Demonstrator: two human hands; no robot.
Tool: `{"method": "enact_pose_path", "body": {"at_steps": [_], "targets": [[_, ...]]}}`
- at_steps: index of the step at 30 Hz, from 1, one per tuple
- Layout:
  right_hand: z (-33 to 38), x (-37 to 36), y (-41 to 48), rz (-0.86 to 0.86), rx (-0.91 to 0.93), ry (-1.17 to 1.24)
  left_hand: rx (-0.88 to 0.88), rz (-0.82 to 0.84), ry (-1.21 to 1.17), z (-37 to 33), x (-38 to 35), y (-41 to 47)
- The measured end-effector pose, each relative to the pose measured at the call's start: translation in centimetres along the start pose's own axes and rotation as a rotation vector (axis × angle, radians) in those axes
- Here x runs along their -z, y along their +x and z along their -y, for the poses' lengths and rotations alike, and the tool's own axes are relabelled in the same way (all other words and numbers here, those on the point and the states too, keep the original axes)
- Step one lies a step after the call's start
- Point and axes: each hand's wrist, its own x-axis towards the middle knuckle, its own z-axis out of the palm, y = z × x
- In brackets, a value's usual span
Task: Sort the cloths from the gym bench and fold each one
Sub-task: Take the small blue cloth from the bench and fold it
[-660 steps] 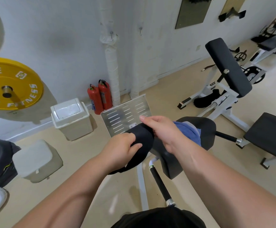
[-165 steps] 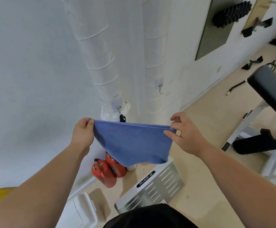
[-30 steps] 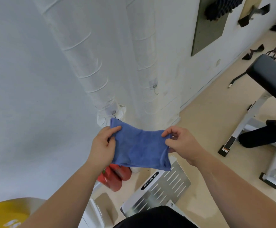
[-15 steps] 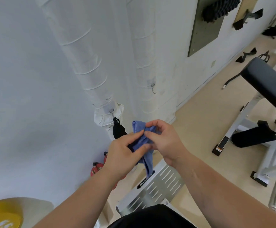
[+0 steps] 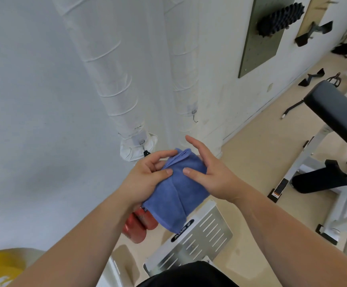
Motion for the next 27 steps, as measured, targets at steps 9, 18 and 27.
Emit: {"method": "enact_pose_path", "body": {"at_steps": [9,18,27], "targets": [[0.3,0.6,-0.3,-0.174,-0.042,0.037,0.280,0.134,-0.029,0.0,3.9,0.2],[-0.6,1.0,-0.2,-0.256,-0.157,0.160,0.070,-0.536,-0.435,1.9,-1.1,-0.6],[-0.9,2.4,-0.9,-0.082,-0.177,0.232,-0.096,-0.419,-0.041,2.7,-2.3,-2.4]]}}
